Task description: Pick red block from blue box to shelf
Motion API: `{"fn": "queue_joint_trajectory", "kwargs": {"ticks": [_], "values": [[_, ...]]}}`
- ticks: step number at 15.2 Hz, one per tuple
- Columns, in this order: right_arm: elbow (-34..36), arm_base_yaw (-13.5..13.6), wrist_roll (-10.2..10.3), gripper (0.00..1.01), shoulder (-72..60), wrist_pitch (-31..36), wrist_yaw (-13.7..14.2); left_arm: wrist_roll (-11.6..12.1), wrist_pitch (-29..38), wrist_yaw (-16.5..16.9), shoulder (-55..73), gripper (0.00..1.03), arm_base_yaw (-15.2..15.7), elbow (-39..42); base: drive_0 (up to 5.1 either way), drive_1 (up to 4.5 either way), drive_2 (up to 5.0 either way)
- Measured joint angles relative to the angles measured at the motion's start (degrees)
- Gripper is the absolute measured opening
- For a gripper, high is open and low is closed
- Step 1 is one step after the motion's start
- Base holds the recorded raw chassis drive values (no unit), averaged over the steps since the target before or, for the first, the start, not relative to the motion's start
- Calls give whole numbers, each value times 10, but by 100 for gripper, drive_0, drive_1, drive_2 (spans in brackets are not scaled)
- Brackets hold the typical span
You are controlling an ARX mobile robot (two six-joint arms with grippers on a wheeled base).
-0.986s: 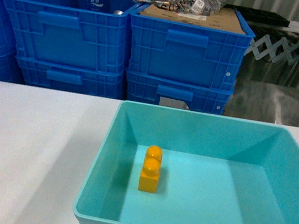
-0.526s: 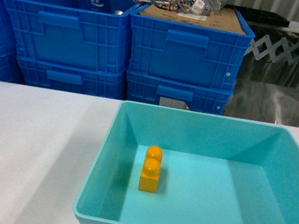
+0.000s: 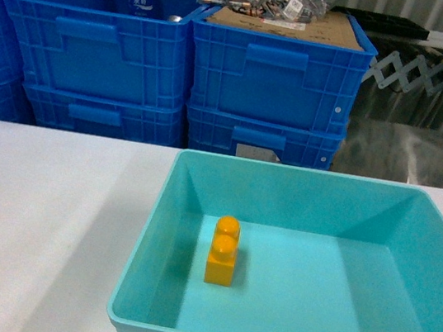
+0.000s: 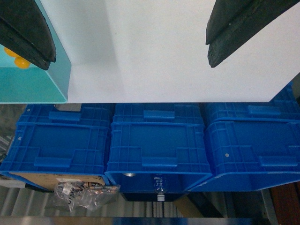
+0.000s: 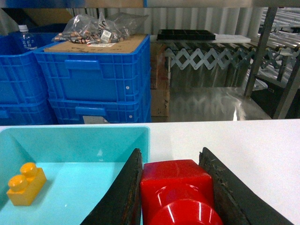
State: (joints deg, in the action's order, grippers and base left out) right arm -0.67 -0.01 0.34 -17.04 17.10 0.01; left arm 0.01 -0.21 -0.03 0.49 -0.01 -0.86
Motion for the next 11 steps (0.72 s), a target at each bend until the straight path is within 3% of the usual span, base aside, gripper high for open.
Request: {"fn": "queue_joint_trajectory", "kwargs": {"ticks": [7,8,11], "values": [[0,0,0,29,82,-89,0,0,0,0,0,98,0,0,0,0,0],[-1,0,0,29,145,-176,0,0,0,0,0,98,0,0,0,0,0],[0,0,0,29,168,-175,-1,0,0,0,0,98,0,0,0,0,0]]}}
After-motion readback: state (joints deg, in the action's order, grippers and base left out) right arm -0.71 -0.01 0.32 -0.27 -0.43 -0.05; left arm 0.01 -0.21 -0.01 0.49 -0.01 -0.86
